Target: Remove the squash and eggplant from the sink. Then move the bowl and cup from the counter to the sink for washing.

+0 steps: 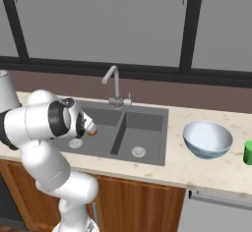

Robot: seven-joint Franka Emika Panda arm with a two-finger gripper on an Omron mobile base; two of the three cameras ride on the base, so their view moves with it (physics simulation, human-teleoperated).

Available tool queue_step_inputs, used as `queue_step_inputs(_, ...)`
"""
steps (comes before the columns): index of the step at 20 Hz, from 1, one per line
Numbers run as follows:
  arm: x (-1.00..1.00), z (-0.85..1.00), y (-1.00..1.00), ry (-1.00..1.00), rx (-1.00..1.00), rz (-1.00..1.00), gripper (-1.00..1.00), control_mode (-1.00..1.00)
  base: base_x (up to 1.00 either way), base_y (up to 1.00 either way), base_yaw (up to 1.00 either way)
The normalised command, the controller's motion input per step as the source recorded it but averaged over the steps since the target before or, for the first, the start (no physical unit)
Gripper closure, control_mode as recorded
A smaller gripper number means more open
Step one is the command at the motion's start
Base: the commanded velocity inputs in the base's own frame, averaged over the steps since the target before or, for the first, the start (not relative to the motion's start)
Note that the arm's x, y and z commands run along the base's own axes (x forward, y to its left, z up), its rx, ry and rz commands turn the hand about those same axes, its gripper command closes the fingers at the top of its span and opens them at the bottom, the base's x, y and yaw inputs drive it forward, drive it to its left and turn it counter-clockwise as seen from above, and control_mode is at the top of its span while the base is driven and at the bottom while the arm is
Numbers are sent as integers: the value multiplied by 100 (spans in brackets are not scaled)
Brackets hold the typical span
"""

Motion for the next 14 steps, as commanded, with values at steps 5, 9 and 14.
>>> queue_step_inputs(5,17,-8,0,0,0,-2,-100,-100,0,0,0)
queue_step_inputs(9,16,-12,2,0,0,-6,-100,-100,0,0,0)
queue_step_inputs(14,15,-11,2,0,1,-6,-100,-100,0,0,0)
